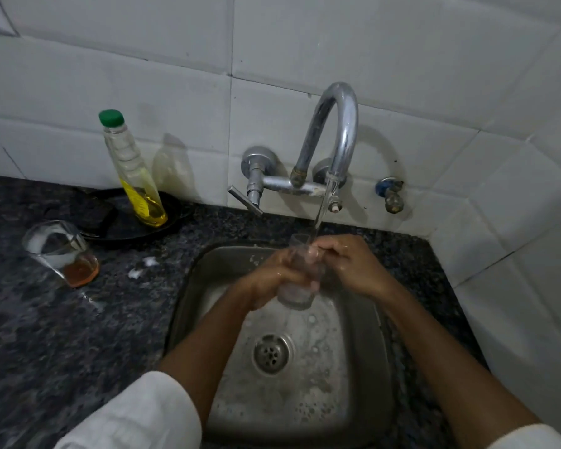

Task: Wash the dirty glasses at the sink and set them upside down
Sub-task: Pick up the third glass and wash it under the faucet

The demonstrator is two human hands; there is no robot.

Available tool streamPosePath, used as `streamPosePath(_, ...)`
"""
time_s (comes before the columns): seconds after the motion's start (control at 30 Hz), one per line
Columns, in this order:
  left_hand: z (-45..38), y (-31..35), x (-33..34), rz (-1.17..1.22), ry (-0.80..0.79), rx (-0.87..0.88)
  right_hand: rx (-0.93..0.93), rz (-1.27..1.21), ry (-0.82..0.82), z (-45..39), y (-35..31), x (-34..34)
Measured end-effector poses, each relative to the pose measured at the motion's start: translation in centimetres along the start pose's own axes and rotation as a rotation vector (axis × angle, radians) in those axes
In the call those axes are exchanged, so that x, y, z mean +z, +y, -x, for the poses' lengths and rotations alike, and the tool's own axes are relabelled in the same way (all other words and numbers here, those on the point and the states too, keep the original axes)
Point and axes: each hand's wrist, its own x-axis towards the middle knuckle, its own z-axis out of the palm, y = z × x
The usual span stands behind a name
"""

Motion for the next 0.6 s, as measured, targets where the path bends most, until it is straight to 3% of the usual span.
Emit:
streamPosePath(0.03,0.3,0.0,-0.6,0.14,-0.135,-0.032,0.01,-0.037,-0.041,0.2,0.0,-0.2)
streamPosePath(0.07,0.5,-0.2,-0.7,0.19,-0.146,-0.043,0.022,-0.022,-0.07,0.3,0.1,-0.1)
streamPosePath(0.1,0.7,-0.4,-0.2,0.14,-0.072,-0.013,0.038,0.045,-0.069,0.3,0.1,0.1)
streamPosePath(0.2,0.0,-1.1,3.7,-0.275,0.444,0.144,0.142,0.174,0.034,-0.5,-0.4,1.5)
streamPosePath(0.23,0.0,-1.2,4.6,-0.376,0.556,0.202,0.18,0.149,0.075,-0.6,-0.7,1.8)
streamPosePath(0.27,-0.1,-1.3,4.6,-0.405,0.551,0.206,0.197,0.119,0.108,-0.6,-0.8,2.0)
streamPosePath(0.3,0.0,-1.0,3.9,-0.334,0.456,0.192,0.202,0.079,0.119,-0.4,-0.9,1.9)
streamPosePath(0.4,0.2,-0.7,-0.4,0.092,-0.032,-0.017,0.149,-0.054,0.077,0.2,-0.4,1.3)
streamPosePath(0.43,0.3,-0.7,-0.9,0.139,-0.094,-0.065,0.145,-0.033,0.058,0.3,-0.2,1.3)
streamPosePath(0.47,0.3,-0.8,-0.7,0.024,-0.027,-0.065,0.157,0.034,0.056,0.2,0.0,1.6)
streamPosePath(0.57,0.1,-0.7,2.2,-0.733,0.472,0.024,0.261,0.242,0.179,-0.7,-0.1,3.0)
streamPosePath(0.6,0.3,-0.6,2.9,-0.808,0.569,0.088,0.293,0.203,0.215,-1.0,-0.3,3.2)
